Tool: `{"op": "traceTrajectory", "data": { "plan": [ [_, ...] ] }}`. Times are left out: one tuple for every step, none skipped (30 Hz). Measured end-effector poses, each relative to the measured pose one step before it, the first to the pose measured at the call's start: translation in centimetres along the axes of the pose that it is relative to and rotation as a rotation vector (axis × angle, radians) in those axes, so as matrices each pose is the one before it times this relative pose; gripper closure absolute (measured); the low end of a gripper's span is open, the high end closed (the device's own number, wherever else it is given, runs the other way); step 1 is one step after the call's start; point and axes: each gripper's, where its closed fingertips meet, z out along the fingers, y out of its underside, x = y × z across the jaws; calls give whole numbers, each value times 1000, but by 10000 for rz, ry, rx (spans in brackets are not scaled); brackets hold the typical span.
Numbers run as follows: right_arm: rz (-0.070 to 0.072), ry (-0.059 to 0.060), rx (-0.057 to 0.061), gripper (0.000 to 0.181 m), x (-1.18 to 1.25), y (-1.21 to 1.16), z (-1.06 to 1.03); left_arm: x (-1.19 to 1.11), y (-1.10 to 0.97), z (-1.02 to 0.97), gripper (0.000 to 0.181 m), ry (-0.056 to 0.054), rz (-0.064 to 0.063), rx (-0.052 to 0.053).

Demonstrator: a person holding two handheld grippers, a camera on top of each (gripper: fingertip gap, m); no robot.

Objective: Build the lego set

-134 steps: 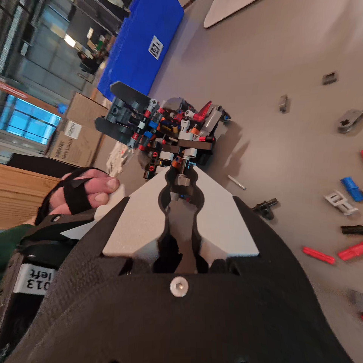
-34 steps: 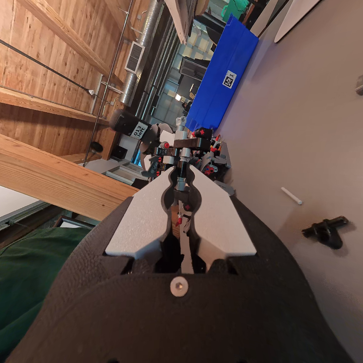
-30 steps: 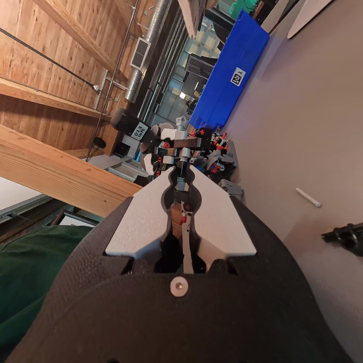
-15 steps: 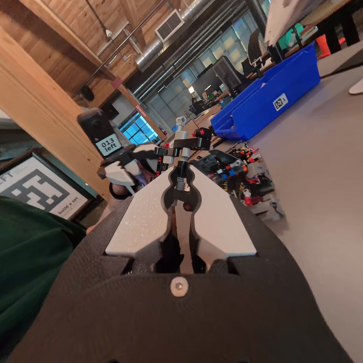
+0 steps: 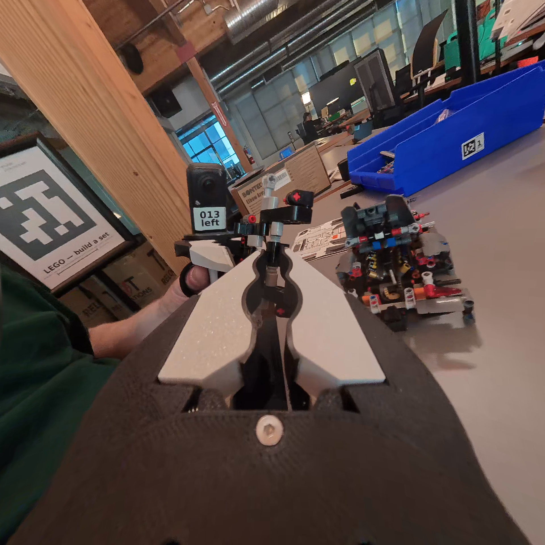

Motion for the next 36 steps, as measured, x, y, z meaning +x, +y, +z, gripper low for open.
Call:
{"op": "traceTrajectory", "data": {
  "plan": [
    [-7,-13,-47,175,-218,284,74,126,194,-269,165,119,-169,136],
    [-10,37,-56,174,-183,274,138,60,180,-267,165,69,-183,108],
    [36,-26,-28,173,-246,201,117,124,119,-252,166,63,-126,98],
    [98,-118,-24,169,-304,145,98,114,172,-182,166,61,-118,32],
    [149,-108,-32,164,-217,127,21,146,229,-141,166,109,-149,-21],
    [160,-57,30,159,-70,17,-100,212,79,-190,166,180,-180,101],
    [124,-176,45,152,-187,3,-215,284,-3,-223,166,283,-263,186],
    [156,-174,6,151,-173,31,-253,229,113,-208,166,301,-345,134],
    [100,-59,-21,150,-68,38,-304,103,98,-253,166,186,-227,180],
    [-61,26,-27,150,-50,57,-338,122,124,-304,174,174,-137,175],
    [-202,132,-134,150,4,167,-319,303,22,-244,174,322,-217,225],
    [-249,191,-243,152,-7,287,-260,40,261,-220,174,153,-268,36],
    [-235,143,-274,153,-138,302,-175,-112,104,-244,174,-99,27,140],
    [-227,66,-276,154,-310,295,-65,45,227,-163,174,-69,80,6],
    [-214,67,-300,154,-314,352,43,24,359,-87,174,-113,81,-136],
    [-171,138,-295,154,-171,386,116,-127,270,-81,174,-250,156,-100],
    [-124,185,-299,154,-40,424,141,-99,195,-81,174,-223,151,-105],
    [-110,279,-249,154,130,317,60,-89,146,-82,174,-181,87,-124],
    [-234,355,-67,155,202,-4,-84,-303,154,-96,174,-328,128,-180],
    [-305,409,30,154,286,-223,-226,-381,345,-70,173,-434,318,-380],
    [-291,366,2,151,293,-282,-273,-346,394,-38,173,-442,380,-459],
    [-323,201,-59,146,104,-256,-237,-207,153,-45,173,-363,323,-333],
    [-313,129,-112,143,33,-176,-183,-110,126,-52,173,-265,282,-376],
    [-245,85,-96,140,24,-146,-107,-57,196,-42,173,-234,374,-483],
    [-211,17,-60,135,-23,-132,-32,116,286,14,173,-57,270,-561],
    [-235,-76,-68,130,-100,-28,103,310,525,129,173,197,-5,-720],
    [-223,-93,-179,128,-69,247,251,257,507,196,173,165,48,-718],
    [-204,-160,-284,130,-75,525,346,-72,164,205,173,-102,226,-476],
    [-194,-273,-344,136,-210,754,427,190,203,251,174,116,113,-498],
    [-147,-327,-336,143,-252,802,427,359,95,183,174,245,159,-399],
    [-65,-298,-213,150,-195,624,375,15,-165,91,174,42,145,-176],
    [39,-337,-2,160,-210,300,255,-270,51,57,174,-20,-80,-277],
    [153,-359,110,167,-170,139,122,-243,197,66,174,35,-19,-298],
    [226,-291,105,169,22,113,47,-129,172,22,174,139,-37,-234],
    [280,-231,89,169,148,142,42,-204,-73,-32,174,105,-76,-45],
    [312,-211,90,169,177,78,50,-103,-81,3,174,182,-155,-37]
  ]
}}
